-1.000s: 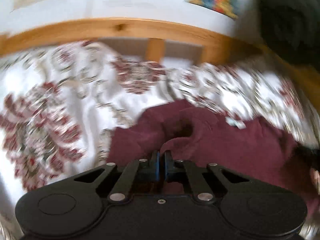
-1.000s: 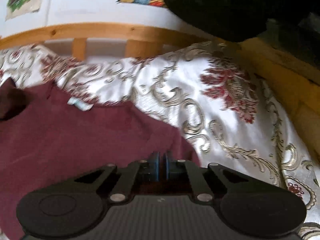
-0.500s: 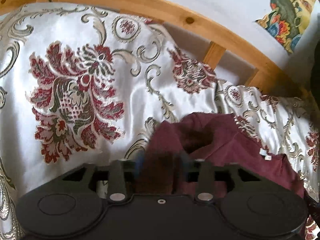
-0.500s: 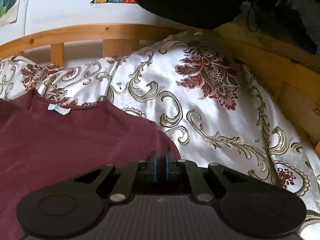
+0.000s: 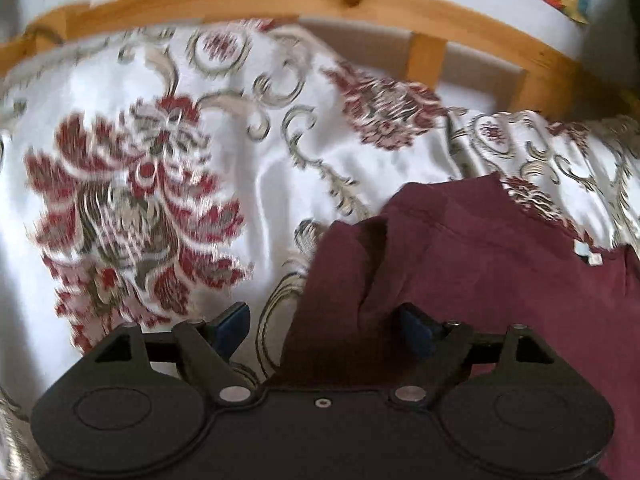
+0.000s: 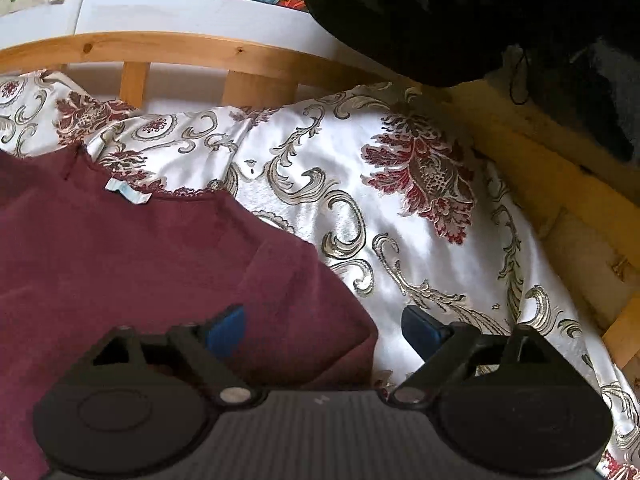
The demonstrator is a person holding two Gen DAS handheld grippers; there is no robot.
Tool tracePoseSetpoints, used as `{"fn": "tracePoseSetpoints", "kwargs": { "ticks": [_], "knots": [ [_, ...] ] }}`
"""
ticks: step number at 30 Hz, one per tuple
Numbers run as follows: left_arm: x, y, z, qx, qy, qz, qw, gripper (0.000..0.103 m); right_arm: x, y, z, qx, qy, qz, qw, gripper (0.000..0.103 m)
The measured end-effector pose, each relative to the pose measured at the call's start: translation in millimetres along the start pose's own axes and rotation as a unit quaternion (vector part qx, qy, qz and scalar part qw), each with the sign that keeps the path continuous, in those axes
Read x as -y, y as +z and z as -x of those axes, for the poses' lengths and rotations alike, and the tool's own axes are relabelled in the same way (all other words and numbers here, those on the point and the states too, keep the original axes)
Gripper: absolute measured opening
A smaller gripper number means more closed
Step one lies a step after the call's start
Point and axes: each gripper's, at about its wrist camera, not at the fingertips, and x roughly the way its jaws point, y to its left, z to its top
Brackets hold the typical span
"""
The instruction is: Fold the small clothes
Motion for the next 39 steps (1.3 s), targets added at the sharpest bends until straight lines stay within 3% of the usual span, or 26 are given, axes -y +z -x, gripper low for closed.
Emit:
{"fn": "tracePoseSetpoints", "kwargs": {
  "ticks": [2, 6, 9, 11, 20, 23, 33, 39],
  "knots": [
    [-4.7, -0.4, -4.6, -0.007, 0.000, 0.017, 0.9998, 0.087, 3.1, -0.1, 2.1, 0.009, 0.011, -0.011, 1.000, 0.101],
    [-12.4, -0.2, -5.2, -0.017, -0.011, 0.045, 0.9988, 0.088, 0.5, -1.7, -2.6, -0.012, 0.031, -0.011, 0.999, 0.102],
    [-18.5, -1.9, -7.1, -0.027, -0.015, 0.065, 0.9974, 0.092, -3.7, -7.7, -16.2, -0.052, 0.003, 0.009, 0.999, 0.102],
    [-20.5, -3.3, -8.4, -0.030, -0.016, 0.070, 0.9970, 0.094, -0.2, -10.8, -19.3, -0.053, -0.006, 0.008, 0.999, 0.102],
    [-27.1, -5.9, 0.7, -0.038, -0.018, 0.082, 0.9957, 0.094, 34.5, -14.6, -4.7, -0.054, -0.010, -0.099, 0.994, 0.102],
    [-31.1, -6.8, 8.8, -0.043, -0.015, 0.090, 0.9949, 0.095, 44.7, -18.2, -1.9, -0.066, -0.042, -0.114, 0.990, 0.103],
    [-43.0, -17.7, 42.0, -0.053, 0.017, 0.085, 0.9949, 0.102, 58.9, -30.9, 24.2, -0.054, -0.033, -0.146, 0.987, 0.103],
    [-49.9, -26.1, 54.1, -0.068, 0.023, 0.094, 0.9930, 0.102, 69.2, -37.1, 45.2, -0.063, -0.033, -0.190, 0.979, 0.103]
  ]
}}
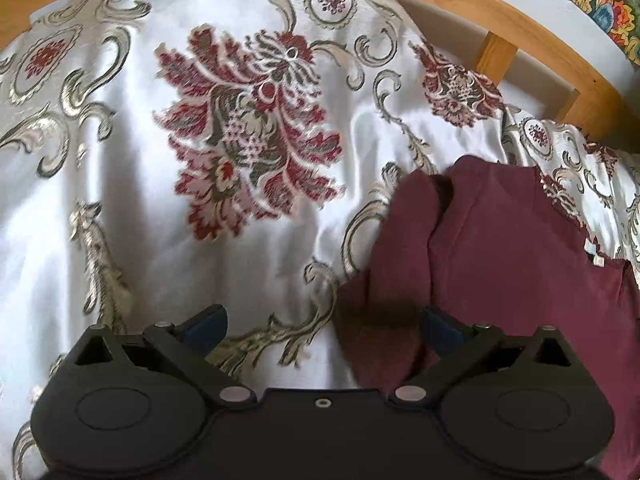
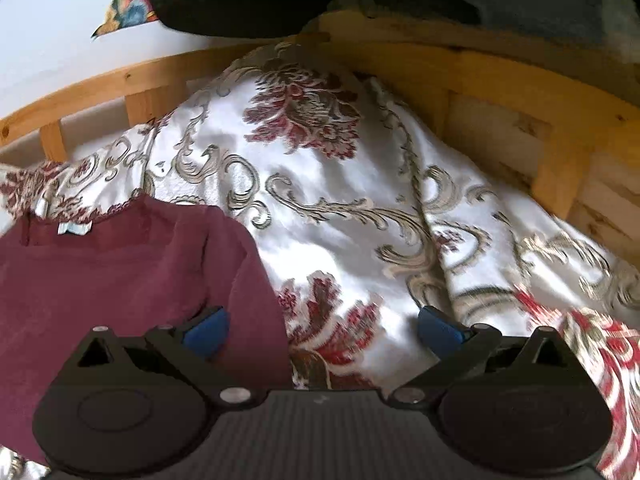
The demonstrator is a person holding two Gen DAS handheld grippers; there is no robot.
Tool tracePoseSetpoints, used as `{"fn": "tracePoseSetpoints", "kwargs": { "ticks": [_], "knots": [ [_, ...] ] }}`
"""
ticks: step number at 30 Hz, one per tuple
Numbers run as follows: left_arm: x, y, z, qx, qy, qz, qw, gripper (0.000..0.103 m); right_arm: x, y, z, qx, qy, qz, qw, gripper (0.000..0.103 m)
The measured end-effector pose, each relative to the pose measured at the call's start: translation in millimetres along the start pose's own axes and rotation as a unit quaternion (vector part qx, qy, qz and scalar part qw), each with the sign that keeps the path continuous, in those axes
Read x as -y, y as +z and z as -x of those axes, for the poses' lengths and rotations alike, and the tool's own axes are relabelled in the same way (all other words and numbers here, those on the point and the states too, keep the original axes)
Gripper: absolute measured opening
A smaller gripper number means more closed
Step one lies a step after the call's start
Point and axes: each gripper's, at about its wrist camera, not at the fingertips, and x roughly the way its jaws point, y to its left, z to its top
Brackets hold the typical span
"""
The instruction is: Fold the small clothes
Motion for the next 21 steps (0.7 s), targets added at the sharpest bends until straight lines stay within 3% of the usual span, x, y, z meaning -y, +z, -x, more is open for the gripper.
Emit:
{"fn": "tracePoseSetpoints", "kwargs": {
  "ticks": [5, 10, 13, 21],
  "knots": [
    [3.3, -8.1, 2.8, -0.010, 0.009, -0.019, 0.9997, 0.102, 2.0, -4.1, 4.6, -0.013, 0.000, -0.006, 1.000, 0.103],
    [5.8, -12.6, 5.4, -0.012, 0.015, -0.034, 0.9992, 0.102, -16.5, -13.4, -6.5, -0.049, -0.034, 0.070, 0.996, 0.103],
    [6.3, -14.2, 6.1, -0.015, 0.019, -0.040, 0.9989, 0.102, -24.9, -18.3, -9.3, -0.052, -0.051, 0.100, 0.992, 0.103],
    [5.5, -13.0, 3.3, -0.018, 0.023, -0.038, 0.9988, 0.102, -24.8, -19.1, -6.2, -0.046, -0.057, 0.099, 0.992, 0.103]
  ]
}}
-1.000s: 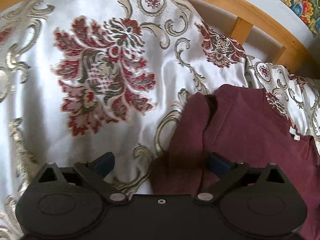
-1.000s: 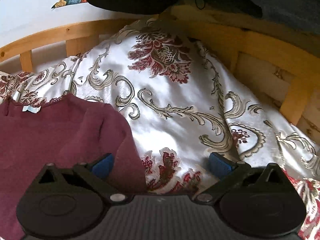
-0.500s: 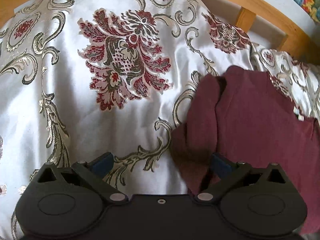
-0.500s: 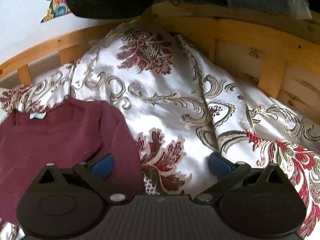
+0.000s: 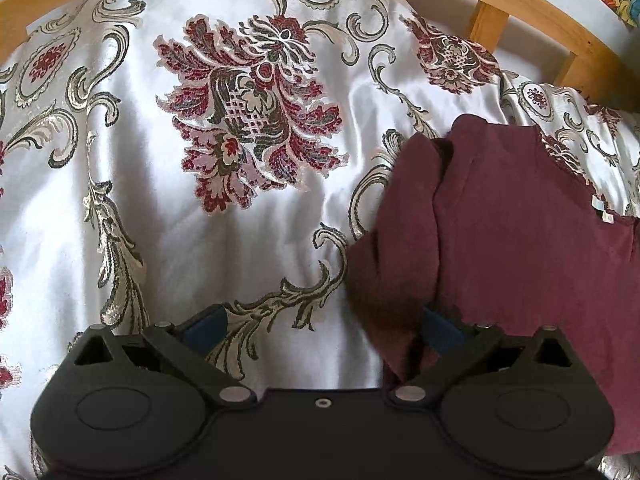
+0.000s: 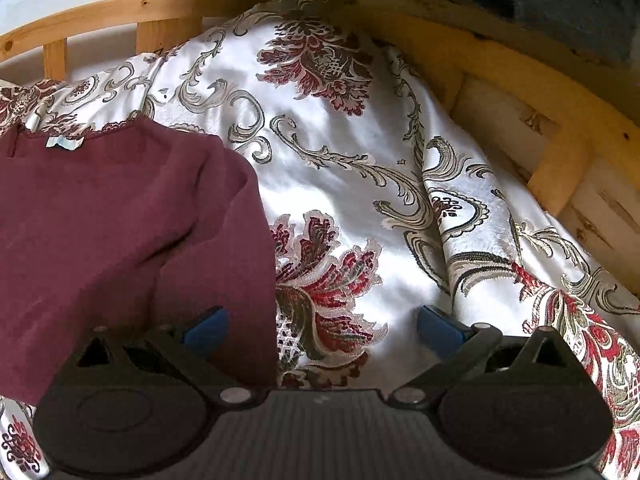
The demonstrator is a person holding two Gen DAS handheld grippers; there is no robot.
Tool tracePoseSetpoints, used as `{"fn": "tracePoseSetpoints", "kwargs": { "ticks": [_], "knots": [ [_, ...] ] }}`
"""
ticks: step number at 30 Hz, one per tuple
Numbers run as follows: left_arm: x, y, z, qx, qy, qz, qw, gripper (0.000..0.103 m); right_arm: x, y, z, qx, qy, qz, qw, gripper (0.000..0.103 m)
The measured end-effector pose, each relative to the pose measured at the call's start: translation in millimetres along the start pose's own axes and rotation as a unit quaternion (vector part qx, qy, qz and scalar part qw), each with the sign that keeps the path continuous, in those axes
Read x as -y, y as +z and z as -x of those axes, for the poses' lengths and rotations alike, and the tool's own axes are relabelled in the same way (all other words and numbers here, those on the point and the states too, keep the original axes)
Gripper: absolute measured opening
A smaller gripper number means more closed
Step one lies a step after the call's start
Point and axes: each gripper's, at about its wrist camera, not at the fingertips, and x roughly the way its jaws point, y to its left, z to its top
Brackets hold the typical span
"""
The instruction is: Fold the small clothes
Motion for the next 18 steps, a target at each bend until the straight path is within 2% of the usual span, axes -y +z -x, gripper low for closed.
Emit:
{"fn": "tracePoseSetpoints", "kwargs": {
  "ticks": [10, 18],
  "knots": [
    [-0.4, 1.0, -1.6, -0.004, 0.002, 0.005, 1.0000, 0.102, 0.3, 0.9, 1.4, 0.006, -0.002, -0.002, 1.000, 0.103],
    [-13.8, 6.8, 8.2, 0.030, -0.003, 0.059, 0.9978, 0.102, 3.3, 9.3, 23.4, 0.090, -0.024, -0.009, 0.996, 0.103]
  ]
}}
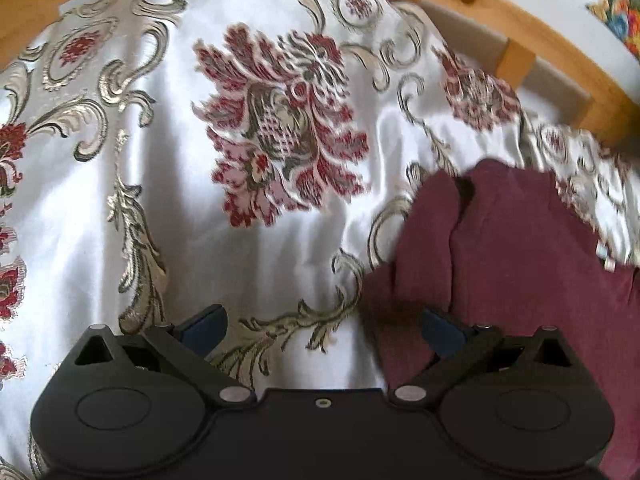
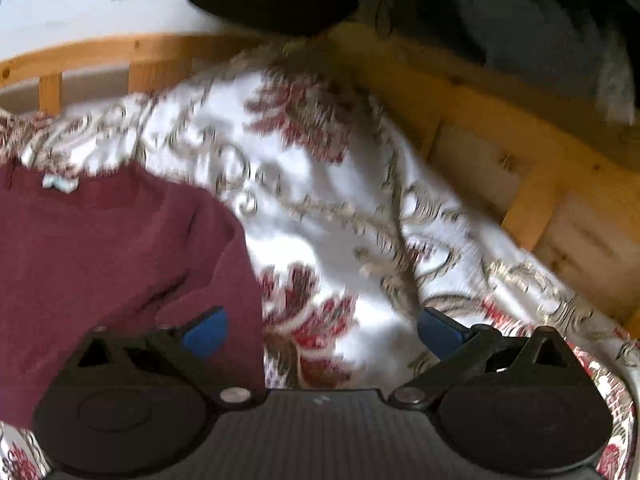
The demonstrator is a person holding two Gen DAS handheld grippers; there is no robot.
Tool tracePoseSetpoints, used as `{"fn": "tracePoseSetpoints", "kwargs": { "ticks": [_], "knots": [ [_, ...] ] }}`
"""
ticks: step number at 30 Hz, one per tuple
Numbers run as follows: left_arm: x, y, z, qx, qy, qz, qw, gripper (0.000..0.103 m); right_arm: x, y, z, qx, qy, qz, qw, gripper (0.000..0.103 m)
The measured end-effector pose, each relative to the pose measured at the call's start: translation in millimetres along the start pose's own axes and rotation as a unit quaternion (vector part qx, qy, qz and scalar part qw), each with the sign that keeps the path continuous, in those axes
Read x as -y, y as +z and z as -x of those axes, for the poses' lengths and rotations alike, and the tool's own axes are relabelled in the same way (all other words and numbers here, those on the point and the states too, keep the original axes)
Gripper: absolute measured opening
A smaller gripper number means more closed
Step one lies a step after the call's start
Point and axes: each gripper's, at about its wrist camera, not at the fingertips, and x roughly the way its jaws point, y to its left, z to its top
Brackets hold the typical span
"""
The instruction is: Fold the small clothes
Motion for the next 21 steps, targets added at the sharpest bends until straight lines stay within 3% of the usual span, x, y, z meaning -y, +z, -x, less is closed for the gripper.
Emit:
{"fn": "tracePoseSetpoints", "kwargs": {
  "ticks": [7, 13, 16, 21],
  "knots": [
    [-5.0, 3.5, 3.0, 0.007, -0.031, 0.032, 0.9990, 0.102, -18.1, 7.0, 20.4, 0.060, 0.049, 0.028, 0.997, 0.103],
    [-5.0, 20.5, -7.1, 0.022, -0.109, 0.073, 0.9911, 0.102, -53.1, 2.2, 43.1, 0.075, 0.119, 0.077, 0.987, 0.103],
    [5.1, 38.9, -19.5, 0.007, -0.158, 0.055, 0.9858, 0.102, -73.2, -4.3, 52.1, 0.076, 0.149, 0.112, 0.980, 0.103],
    [31.2, 49.0, -38.2, -0.005, -0.202, -0.036, 0.9788, 0.102, -105.4, -16.6, 62.1, 0.089, 0.182, 0.180, 0.962, 0.103]
  ]
}}
